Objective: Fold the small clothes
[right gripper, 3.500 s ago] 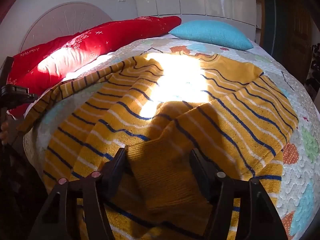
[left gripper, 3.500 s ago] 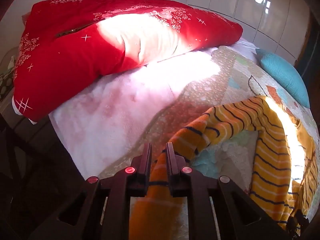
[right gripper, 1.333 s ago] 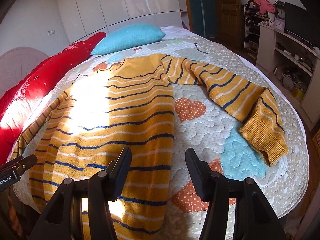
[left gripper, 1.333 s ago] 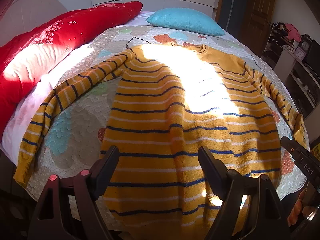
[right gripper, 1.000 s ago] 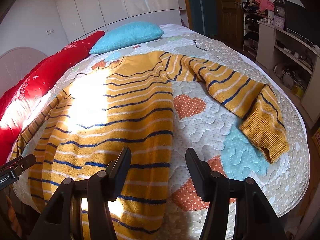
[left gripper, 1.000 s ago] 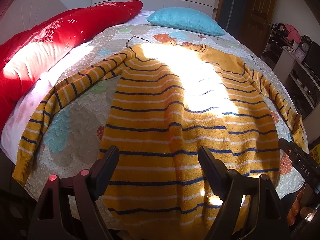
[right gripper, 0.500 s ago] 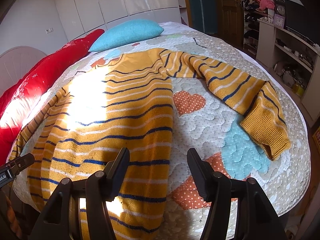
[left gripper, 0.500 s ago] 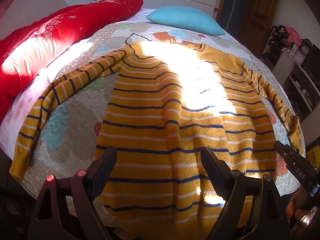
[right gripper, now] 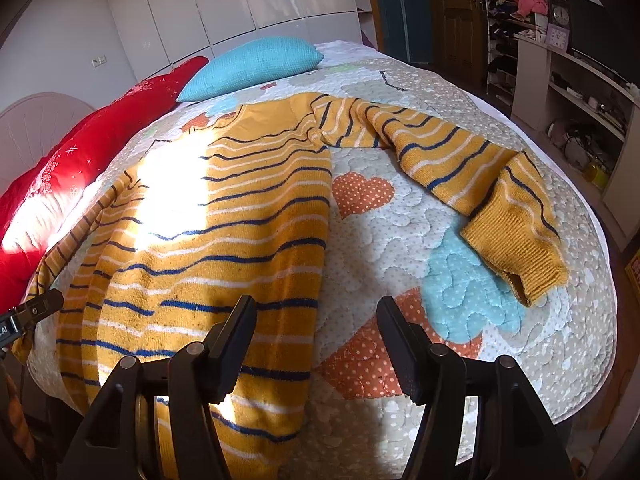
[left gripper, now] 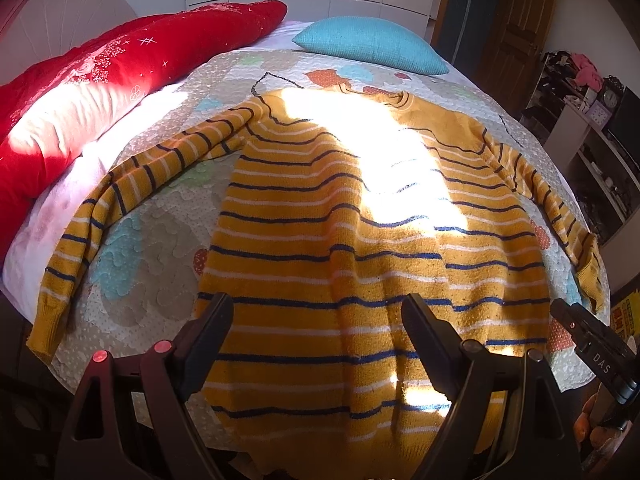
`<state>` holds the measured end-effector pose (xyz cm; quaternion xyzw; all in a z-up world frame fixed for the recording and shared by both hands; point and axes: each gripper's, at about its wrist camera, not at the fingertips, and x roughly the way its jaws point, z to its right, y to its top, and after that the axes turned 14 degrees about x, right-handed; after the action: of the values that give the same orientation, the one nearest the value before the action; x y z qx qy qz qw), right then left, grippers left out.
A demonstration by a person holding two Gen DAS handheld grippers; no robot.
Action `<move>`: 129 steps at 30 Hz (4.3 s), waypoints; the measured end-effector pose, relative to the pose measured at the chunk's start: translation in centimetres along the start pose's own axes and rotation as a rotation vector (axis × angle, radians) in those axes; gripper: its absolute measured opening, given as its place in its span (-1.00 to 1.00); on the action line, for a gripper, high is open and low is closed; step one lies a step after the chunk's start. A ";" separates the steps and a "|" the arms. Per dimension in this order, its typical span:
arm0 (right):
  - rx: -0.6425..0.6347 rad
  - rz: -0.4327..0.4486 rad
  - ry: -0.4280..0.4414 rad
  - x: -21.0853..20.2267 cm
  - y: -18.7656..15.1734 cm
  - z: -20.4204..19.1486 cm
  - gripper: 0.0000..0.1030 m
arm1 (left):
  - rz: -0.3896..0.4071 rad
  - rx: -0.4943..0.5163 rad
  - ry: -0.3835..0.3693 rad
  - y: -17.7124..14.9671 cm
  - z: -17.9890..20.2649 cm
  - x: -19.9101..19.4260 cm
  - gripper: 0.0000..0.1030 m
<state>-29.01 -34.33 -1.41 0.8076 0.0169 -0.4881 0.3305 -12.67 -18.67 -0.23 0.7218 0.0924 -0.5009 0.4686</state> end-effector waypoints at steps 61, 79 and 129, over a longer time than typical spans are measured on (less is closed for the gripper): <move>0.384 0.357 0.005 -7.2 17.7 18.2 -0.89 | 0.026 -0.142 0.003 0.1 -3.7 -1.7 0.88; -0.144 -0.023 0.370 9.5 15.5 -25.6 -0.89 | 0.123 -0.284 0.024 -5.2 -12.9 -4.5 0.88; -0.460 -0.333 0.470 9.6 -0.7 -30.2 0.00 | 0.169 -0.821 0.232 -12.1 -36.8 -4.7 0.38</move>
<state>-0.71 -20.01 -0.23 0.7885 0.3330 -0.3198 0.4064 1.22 17.83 -1.34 0.5321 0.2766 -0.2983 0.7425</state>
